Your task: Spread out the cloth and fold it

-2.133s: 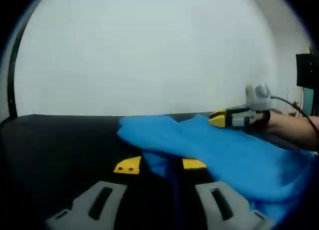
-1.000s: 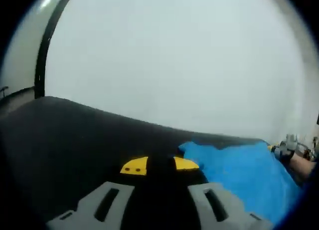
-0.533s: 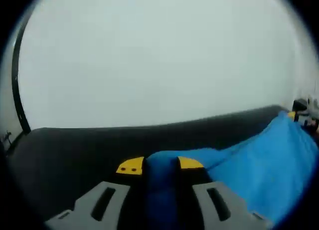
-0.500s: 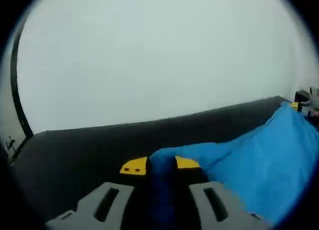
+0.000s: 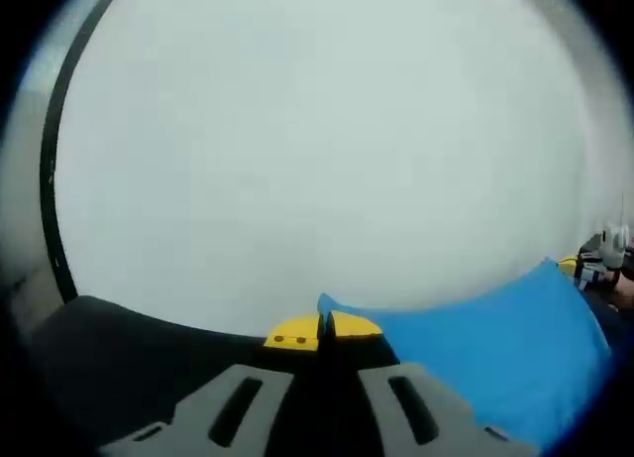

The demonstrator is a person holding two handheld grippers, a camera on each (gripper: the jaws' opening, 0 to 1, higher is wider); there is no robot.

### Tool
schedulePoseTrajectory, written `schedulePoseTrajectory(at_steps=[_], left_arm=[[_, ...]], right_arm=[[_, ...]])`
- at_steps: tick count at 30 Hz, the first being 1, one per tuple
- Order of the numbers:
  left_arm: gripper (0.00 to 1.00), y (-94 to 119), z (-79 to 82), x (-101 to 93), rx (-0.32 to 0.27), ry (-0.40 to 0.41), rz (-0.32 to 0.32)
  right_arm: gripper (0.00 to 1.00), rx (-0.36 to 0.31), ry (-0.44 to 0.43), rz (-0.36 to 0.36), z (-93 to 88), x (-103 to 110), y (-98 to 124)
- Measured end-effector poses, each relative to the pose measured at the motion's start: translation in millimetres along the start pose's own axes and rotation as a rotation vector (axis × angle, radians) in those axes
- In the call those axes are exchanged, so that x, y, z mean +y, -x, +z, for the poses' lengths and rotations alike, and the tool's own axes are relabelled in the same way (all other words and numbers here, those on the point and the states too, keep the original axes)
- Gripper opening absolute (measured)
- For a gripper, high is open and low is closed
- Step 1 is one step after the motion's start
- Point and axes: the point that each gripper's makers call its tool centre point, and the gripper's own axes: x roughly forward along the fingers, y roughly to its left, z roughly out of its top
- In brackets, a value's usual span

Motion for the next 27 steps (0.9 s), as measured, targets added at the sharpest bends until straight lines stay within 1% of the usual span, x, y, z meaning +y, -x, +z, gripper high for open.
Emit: schedulePoseTrajectory(at_steps=[1,2,3,4,5,7,9,11,12,13,14,15,16,17,18,19,20,21,22,23,24,25,26,27], left_arm=[[0.00,0.5,-2.1,2.1,-0.003,-0.001,0.007],[0.00,-0.2,-8.4,4.0,-0.005,-0.002,0.018],[0.00,-5.6,-14.5,8.6,-0.002,-0.001,0.025],[0.00,-10.1,-24.2,10.1,0.014,-0.001,0.028],[0.00,-14.2,-35.9,11.3,0.029,-0.005,0.037],[0.00,-21.8,-51.6,13.0,0.048,-0.015,0.044],[0.00,-30.8,-70.5,13.6,0.069,-0.008,0.044],[0.00,-40.8,-91.1,14.9,0.106,-0.022,0.044],[0.00,-46.7,-98.9,16.6,0.114,-0.028,0.041],[0.00,-48.0,-107.7,17.2,0.124,-0.019,0.038],[0.00,-49.3,-116.5,18.3,0.130,0.002,0.038],[0.00,-50.7,-126.3,17.8,0.132,0.031,0.037],[0.00,-51.1,-139.1,18.3,0.147,0.055,0.050],[0.00,-52.1,-137.9,19.6,0.114,-0.010,0.064],[0.00,-55.5,-130.8,22.6,0.100,-0.092,0.094],[0.00,-59.7,-132.5,19.7,0.089,-0.113,0.089],[0.00,-56.2,-130.2,19.5,0.086,-0.128,0.086],[0.00,-55.8,-130.0,22.2,0.090,-0.046,0.079],[0.00,-55.6,-129.9,22.7,0.088,-0.024,0.076],[0.00,-53.4,-127.3,24.2,0.084,0.028,0.067],[0.03,-52.1,-125.1,20.6,0.079,0.090,0.036],[0.09,-44.5,-123.1,14.7,0.084,0.156,0.000],[0.14,-37.7,-116.9,11.4,0.070,0.225,-0.041],[0.19,-31.0,-103.4,8.7,0.029,0.304,-0.101]], right_arm=[[0.00,0.004,0.022,0.000,0.8,1.0,-3.1],[0.00,0.008,0.027,0.001,-0.5,2.2,-5.2],[0.00,0.016,0.030,0.001,-7.1,4.4,-8.3],[0.00,0.023,0.026,0.000,-13.8,5.6,-11.7],[0.00,0.038,0.022,0.003,-23.9,7.9,-15.7],[0.00,0.086,0.023,0.008,-48.1,10.3,-24.9],[0.00,0.141,0.037,0.020,-75.7,14.8,-28.7],[0.00,0.141,0.037,0.042,-91.6,19.8,-27.7],[0.00,0.136,-0.017,0.048,-99.7,20.5,-26.1],[0.00,0.119,-0.029,0.046,-99.6,17.9,-25.5],[0.00,0.116,-0.036,0.046,-94.5,15.9,-26.5],[0.00,0.093,-0.040,0.059,-92.3,18.2,-28.5],[0.00,0.116,-0.035,0.064,-97.9,19.6,-31.5],[0.00,0.141,-0.016,0.065,-103.0,21.4,-33.0],[0.00,0.140,-0.005,0.061,-102.4,23.6,-33.6],[0.00,0.139,-0.005,0.058,-102.6,23.4,-34.8],[0.00,0.143,-0.012,0.045,-102.9,22.2,-34.4],[0.00,0.140,-0.018,0.038,-102.1,21.5,-33.9],[0.00,0.136,-0.062,0.024,-100.4,20.5,-32.8],[0.01,0.115,-0.145,0.030,-95.1,22.0,-31.6],[0.14,0.068,-0.212,0.052,-85.8,22.7,-31.9],[0.27,0.028,-0.258,0.052,-78.9,20.4,-31.5],[0.42,0.008,-0.294,0.045,-75.1,16.1,-28.6],[0.45,0.000,-0.291,0.017,-75.2,8.2,-26.3]])
